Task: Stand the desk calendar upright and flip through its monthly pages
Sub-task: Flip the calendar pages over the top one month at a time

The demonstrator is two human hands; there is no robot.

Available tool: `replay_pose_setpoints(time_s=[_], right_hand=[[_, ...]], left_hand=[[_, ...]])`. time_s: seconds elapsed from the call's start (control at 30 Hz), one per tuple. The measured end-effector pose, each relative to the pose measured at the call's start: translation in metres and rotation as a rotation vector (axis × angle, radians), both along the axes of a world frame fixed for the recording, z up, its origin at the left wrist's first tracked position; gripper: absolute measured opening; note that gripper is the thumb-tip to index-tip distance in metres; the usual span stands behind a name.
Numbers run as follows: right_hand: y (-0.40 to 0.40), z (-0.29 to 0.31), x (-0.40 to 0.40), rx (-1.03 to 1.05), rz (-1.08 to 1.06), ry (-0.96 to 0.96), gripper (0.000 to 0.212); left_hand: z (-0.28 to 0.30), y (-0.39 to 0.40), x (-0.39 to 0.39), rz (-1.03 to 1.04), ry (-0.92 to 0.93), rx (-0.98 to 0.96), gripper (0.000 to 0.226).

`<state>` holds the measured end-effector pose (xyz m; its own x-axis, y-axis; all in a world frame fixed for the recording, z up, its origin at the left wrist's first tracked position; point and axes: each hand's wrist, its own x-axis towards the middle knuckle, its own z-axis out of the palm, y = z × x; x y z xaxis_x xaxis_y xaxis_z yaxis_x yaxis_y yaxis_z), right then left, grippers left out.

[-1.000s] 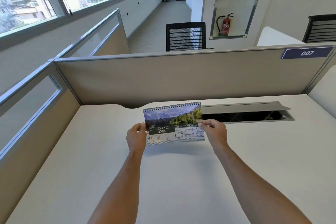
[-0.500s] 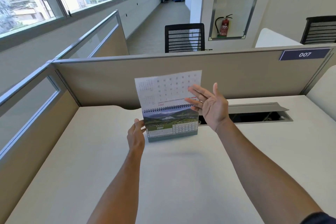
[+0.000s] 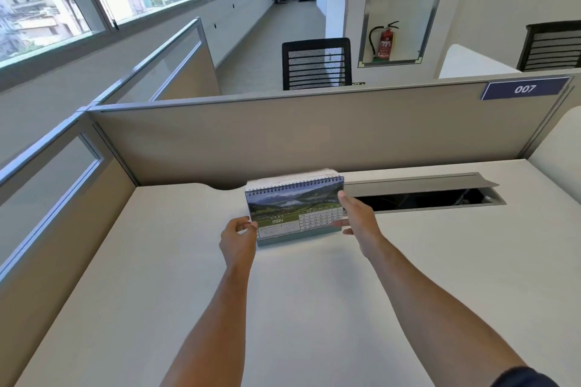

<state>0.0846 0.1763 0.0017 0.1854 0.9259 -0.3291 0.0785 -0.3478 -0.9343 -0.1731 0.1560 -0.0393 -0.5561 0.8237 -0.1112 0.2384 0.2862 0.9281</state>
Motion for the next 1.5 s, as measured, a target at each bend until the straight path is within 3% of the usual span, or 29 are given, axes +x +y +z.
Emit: replay_pose_setpoints(time_s=[0.6, 0.73, 0.83, 0.97, 1.13, 1.23, 1.33, 1.43, 1.5], right_hand=[[-0.003, 0.003, 0.005, 0.005, -0.058, 0.057, 0.039], [-0.004, -0.004, 0.007, 0.049, -0.050, 0.037, 0.024], [-0.009, -0.014, 0.011, 0.082, -0.037, -0.026, 0.015], [-0.013, -0.025, 0.020, 0.108, -0.039, -0.086, 0.019], [-0.011, -0.025, 0.026, 0.093, -0.007, -0.145, 0.031], [-0.011, -0.019, 0.028, 0.063, 0.042, -0.058, 0.013], [-0.015, -0.003, 0.030, 0.060, 0.146, 0.058, 0.029], [-0.012, 0.021, 0.030, 0.075, 0.228, 0.258, 0.018], [-0.006, 0.036, 0.029, 0.122, 0.278, 0.412, 0.034]], left_hand=[[0.004, -0.005, -0.001, -0.066, -0.036, -0.012, 0.035], [0.003, -0.005, -0.004, -0.066, -0.097, -0.018, 0.036], [0.004, -0.005, -0.006, -0.068, -0.153, -0.024, 0.029], [0.004, -0.005, -0.008, -0.073, -0.212, -0.006, 0.011], [0.002, -0.002, -0.012, -0.069, -0.290, -0.038, 0.006], [0.000, -0.003, -0.013, -0.082, -0.320, -0.034, 0.009], [0.001, -0.003, -0.012, -0.060, -0.331, -0.030, 0.025], [0.010, 0.000, -0.014, 0.043, -0.361, 0.005, 0.036], [0.016, 0.002, -0.015, 0.045, -0.398, 0.054, 0.038]])
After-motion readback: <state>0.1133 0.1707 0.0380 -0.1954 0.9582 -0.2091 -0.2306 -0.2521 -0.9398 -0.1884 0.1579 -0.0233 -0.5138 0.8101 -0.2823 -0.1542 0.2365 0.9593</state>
